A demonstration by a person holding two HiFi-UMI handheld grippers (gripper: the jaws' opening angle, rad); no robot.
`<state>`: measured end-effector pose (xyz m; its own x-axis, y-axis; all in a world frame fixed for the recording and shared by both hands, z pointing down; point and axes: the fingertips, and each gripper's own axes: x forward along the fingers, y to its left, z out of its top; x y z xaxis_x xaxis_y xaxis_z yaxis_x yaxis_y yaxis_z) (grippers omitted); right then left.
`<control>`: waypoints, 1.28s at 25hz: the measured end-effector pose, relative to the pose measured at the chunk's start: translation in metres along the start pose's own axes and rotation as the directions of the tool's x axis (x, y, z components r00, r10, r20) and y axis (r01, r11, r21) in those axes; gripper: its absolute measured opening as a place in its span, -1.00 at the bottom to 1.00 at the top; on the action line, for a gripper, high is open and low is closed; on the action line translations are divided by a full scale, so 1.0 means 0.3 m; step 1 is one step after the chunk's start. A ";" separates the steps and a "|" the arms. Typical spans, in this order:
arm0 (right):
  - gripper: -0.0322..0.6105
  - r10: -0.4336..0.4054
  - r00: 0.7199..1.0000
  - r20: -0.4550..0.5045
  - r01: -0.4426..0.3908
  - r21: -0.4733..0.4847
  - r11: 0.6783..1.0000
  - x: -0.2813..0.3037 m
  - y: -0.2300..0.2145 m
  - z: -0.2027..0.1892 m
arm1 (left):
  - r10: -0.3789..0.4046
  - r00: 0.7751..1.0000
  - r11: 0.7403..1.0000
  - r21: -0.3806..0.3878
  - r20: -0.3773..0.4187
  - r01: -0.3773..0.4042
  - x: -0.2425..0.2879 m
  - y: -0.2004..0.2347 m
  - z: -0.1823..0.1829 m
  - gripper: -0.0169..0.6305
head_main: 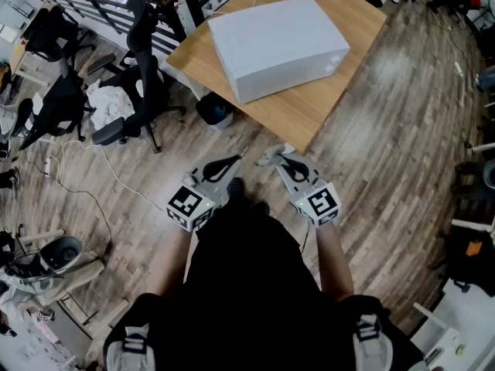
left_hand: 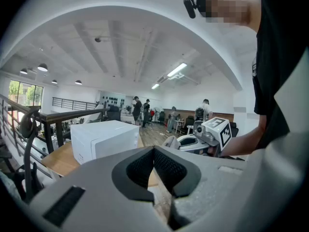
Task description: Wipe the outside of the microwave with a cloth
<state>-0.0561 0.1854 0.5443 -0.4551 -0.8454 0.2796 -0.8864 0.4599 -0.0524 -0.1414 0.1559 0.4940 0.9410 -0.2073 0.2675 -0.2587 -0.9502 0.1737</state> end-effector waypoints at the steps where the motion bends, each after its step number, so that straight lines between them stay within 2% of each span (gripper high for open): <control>1: -0.85 -0.003 1.000 0.000 0.003 -0.005 1.000 -0.010 -0.003 -0.002 | 0.001 1.000 1.000 0.005 0.005 -0.001 0.004 -0.011 0.007 -0.94; 11: -0.85 -0.027 0.999 0.017 0.027 -0.001 1.000 -0.083 -0.004 -0.026 | -0.008 0.999 0.998 0.059 0.033 0.006 0.014 -0.071 0.028 -0.94; 16: -0.85 -0.041 0.999 0.026 0.040 0.038 0.999 -0.076 -0.017 -0.026 | 0.009 1.000 0.999 0.040 0.029 -0.010 -0.004 -0.059 0.023 -0.94; 23: -0.85 -0.024 1.000 0.016 0.024 0.027 0.999 0.021 -0.050 -0.007 | 0.034 0.999 0.999 0.012 0.039 -0.034 -0.002 0.038 -0.001 -0.94; 32: -0.85 -0.037 0.999 0.000 0.036 0.011 0.999 0.222 -0.221 0.076 | 0.022 0.998 1.000 0.005 0.051 -0.023 0.112 0.275 0.050 -0.94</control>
<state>-0.0295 0.0923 0.5447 -0.4225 -0.8616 0.2813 -0.9033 0.4258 -0.0523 -0.1278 0.0669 0.5032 0.9448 -0.2402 0.2227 -0.2789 -0.9465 0.1625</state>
